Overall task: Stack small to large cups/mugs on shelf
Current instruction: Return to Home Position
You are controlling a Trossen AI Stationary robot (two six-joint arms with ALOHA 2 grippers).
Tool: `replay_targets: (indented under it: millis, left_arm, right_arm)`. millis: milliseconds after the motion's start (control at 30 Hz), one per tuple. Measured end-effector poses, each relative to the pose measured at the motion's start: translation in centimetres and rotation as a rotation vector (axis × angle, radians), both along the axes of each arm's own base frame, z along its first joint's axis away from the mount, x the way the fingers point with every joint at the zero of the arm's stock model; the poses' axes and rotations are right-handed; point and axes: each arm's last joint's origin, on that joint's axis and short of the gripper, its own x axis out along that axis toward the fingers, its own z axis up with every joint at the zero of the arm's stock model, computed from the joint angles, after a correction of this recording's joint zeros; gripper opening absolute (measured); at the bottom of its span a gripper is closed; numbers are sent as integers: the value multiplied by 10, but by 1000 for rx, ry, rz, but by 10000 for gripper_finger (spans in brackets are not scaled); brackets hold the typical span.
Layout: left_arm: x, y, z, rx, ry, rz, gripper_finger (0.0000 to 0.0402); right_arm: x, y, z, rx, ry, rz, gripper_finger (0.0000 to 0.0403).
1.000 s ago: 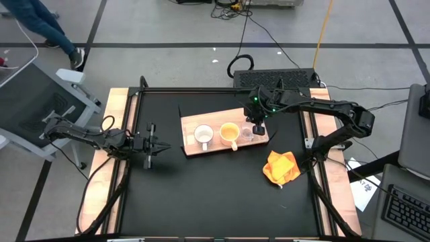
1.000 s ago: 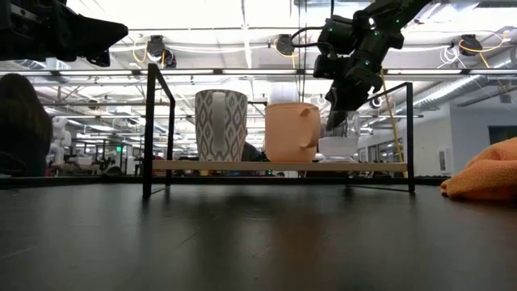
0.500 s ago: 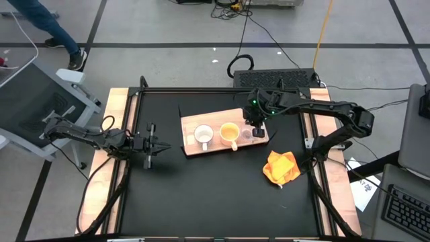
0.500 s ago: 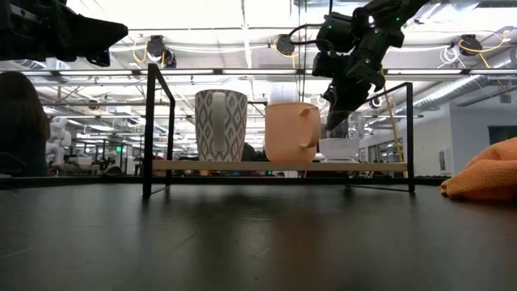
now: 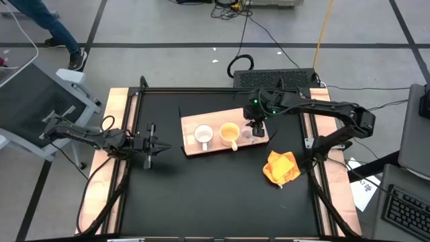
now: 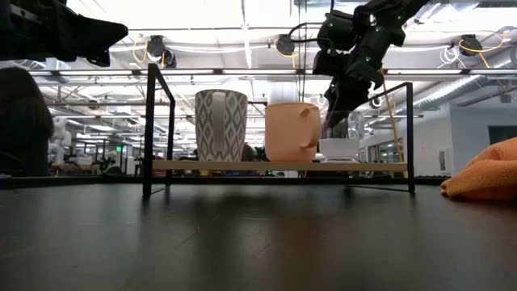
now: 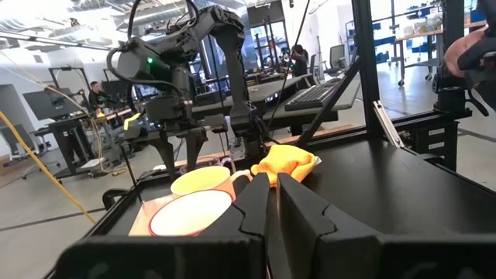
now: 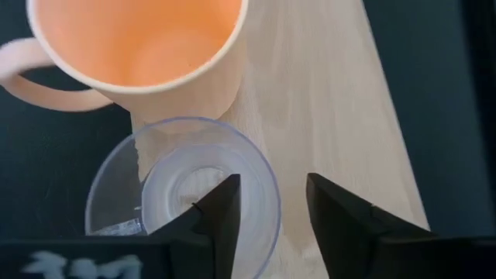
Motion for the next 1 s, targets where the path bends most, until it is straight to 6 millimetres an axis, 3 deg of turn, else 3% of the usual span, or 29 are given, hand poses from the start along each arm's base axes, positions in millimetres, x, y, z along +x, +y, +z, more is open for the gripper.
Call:
replay_targets:
  millis: [467, 600, 800, 1000]
  left_arm:
    - [0, 0, 1, -38, -10, -5, 30]
    - [0, 0, 2, -5, -19, -15, 11]
    - [0, -1, 3, 26, -29, -28, 3]
    - [0, -1, 3, 25, -34, -27, 2]
  right_arm:
    - [-33, 16, 57, -62, -220, -40, 137]
    - [-49, 28, 73, -68, -272, -32, 104]
    - [-75, 49, 91, -48, -320, -22, 15]
    - [-96, 69, 99, 12, -369, -18, 3]
